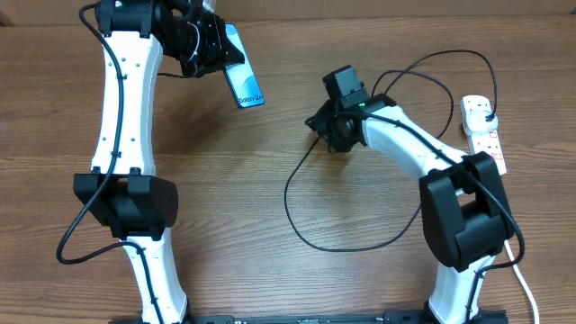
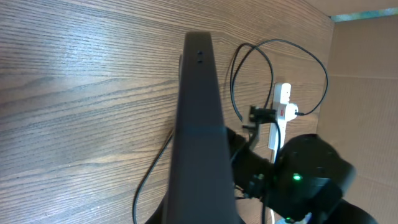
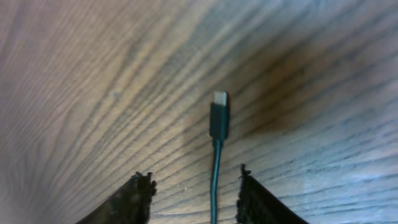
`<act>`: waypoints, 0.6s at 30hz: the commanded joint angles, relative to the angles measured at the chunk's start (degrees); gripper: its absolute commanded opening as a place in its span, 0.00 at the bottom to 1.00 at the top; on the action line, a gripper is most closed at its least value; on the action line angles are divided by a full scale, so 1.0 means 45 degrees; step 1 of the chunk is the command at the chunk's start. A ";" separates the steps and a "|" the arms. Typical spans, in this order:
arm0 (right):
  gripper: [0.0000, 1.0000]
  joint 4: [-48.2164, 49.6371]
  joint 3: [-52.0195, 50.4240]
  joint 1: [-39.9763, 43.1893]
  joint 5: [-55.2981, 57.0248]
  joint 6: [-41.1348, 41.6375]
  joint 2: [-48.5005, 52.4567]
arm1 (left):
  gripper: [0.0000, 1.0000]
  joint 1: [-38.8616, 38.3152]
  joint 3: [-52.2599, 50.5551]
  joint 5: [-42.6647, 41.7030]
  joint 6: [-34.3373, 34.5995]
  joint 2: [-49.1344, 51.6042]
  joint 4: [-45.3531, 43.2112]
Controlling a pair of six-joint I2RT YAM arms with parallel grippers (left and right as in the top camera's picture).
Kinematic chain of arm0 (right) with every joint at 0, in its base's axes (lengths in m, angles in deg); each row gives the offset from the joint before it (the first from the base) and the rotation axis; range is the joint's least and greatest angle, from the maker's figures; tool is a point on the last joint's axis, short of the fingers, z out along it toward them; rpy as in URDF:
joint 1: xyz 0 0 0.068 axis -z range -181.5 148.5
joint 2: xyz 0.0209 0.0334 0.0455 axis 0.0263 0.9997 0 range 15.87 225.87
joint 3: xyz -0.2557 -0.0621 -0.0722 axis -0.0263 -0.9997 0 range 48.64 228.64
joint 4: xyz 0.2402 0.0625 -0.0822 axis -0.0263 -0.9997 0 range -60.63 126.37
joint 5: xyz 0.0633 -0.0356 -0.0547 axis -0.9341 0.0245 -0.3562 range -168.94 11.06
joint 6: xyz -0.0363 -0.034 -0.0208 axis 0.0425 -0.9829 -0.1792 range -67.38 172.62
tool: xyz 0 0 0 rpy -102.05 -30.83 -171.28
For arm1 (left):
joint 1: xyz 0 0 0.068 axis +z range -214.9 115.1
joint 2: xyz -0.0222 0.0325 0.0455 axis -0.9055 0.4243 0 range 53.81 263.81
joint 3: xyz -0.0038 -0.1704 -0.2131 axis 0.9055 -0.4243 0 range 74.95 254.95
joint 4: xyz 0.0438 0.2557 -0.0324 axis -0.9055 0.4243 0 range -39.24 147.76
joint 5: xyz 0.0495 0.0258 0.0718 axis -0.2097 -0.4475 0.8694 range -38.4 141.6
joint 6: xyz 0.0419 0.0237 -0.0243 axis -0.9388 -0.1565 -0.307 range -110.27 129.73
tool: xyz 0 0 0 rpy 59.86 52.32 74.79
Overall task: Plug charger to phone and switch on socket
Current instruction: 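Grasp the USB-C plug with the right gripper and lift it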
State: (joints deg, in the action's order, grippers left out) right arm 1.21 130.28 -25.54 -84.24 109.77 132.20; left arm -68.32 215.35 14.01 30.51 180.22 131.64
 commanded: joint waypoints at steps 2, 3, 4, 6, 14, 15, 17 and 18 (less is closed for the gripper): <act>0.41 0.0068 0.0277 -0.0029 0.0301 0.0578 0.0505 | 0.05 -0.0194 0.0267 -0.0170 -0.0243 -0.0272 -0.0015; 0.40 0.0058 0.0272 -0.0029 0.0248 0.0636 0.0583 | 0.04 -0.0199 0.0267 -0.0170 -0.0243 -0.0272 -0.0019; 0.39 0.0063 0.0267 -0.0029 0.0209 0.0646 0.0675 | 0.04 -0.0204 0.0267 -0.0170 -0.0243 -0.0272 -0.0019; 0.39 0.0083 0.0262 -0.0029 0.0160 0.0646 0.0772 | 0.04 -0.0223 0.0267 -0.0170 -0.0243 -0.0272 -0.0019; 0.39 0.0471 0.0141 -0.0029 0.0160 0.0685 0.0801 | 0.04 -0.0262 0.0267 -0.0170 -0.0243 -0.0272 -0.0019; 0.39 0.0544 0.0078 -0.0029 0.0151 0.0699 0.0801 | 0.04 -0.0262 0.0267 -0.0170 -0.0243 -0.0272 -0.0019; 0.39 0.0733 -0.0063 -0.0034 0.0058 0.0695 0.0806 | 0.04 -0.0262 0.0267 -0.0170 -0.0243 -0.0272 -0.0019; 0.39 0.0758 -0.0092 -0.0049 0.0024 0.0695 0.0845 | 0.04 -0.0262 0.0267 -0.0170 -0.0243 -0.0272 -0.0019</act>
State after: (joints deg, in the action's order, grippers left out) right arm 4.16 130.26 -25.65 -84.09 112.43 135.63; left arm -69.06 215.35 14.17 30.53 180.22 131.64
